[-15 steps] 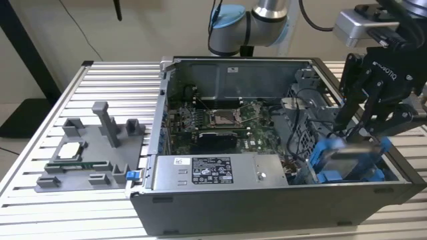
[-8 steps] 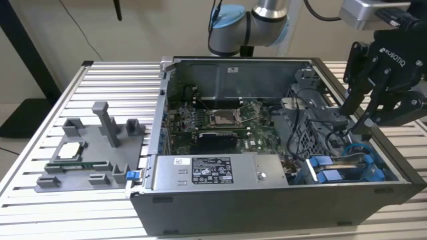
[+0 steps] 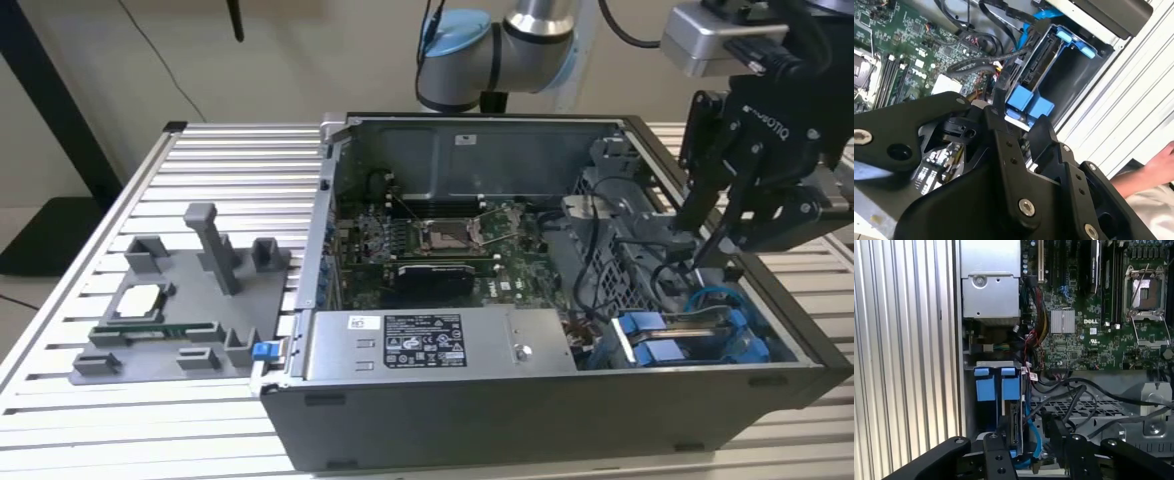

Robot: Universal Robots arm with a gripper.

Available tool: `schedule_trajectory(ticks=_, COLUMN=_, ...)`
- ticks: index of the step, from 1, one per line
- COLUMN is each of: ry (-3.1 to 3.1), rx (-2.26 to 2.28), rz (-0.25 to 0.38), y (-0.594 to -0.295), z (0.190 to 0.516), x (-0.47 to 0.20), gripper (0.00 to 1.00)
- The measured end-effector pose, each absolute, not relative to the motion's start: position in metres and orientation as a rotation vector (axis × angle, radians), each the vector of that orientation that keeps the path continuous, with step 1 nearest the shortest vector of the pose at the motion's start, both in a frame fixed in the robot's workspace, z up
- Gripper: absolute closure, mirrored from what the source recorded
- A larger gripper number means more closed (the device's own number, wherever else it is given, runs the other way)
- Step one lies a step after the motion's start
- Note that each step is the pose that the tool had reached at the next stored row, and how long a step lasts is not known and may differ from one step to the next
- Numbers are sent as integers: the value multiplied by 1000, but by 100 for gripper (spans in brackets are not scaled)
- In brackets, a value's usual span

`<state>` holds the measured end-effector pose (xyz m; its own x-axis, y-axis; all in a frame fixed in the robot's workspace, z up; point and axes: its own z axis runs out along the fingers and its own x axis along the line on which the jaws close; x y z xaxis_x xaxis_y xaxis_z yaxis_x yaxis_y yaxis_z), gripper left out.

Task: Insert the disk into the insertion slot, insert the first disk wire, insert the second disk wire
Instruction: 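Insert the disk into the insertion slot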

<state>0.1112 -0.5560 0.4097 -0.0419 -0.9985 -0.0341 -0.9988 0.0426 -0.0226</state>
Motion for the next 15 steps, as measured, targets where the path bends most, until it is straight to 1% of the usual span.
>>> schedule_trajectory(ticks=4, ry=2236, rx=-2144, rz=6, y=-552, z=402, x=109, gripper=0)
schedule_trajectory(ticks=11, ry=2202, rx=-2133, rz=-40, y=-549, z=396, x=106, gripper=0)
schedule_trajectory(ticks=15, ry=2182, rx=-2141, rz=-52, y=-547, z=392, x=106, gripper=0)
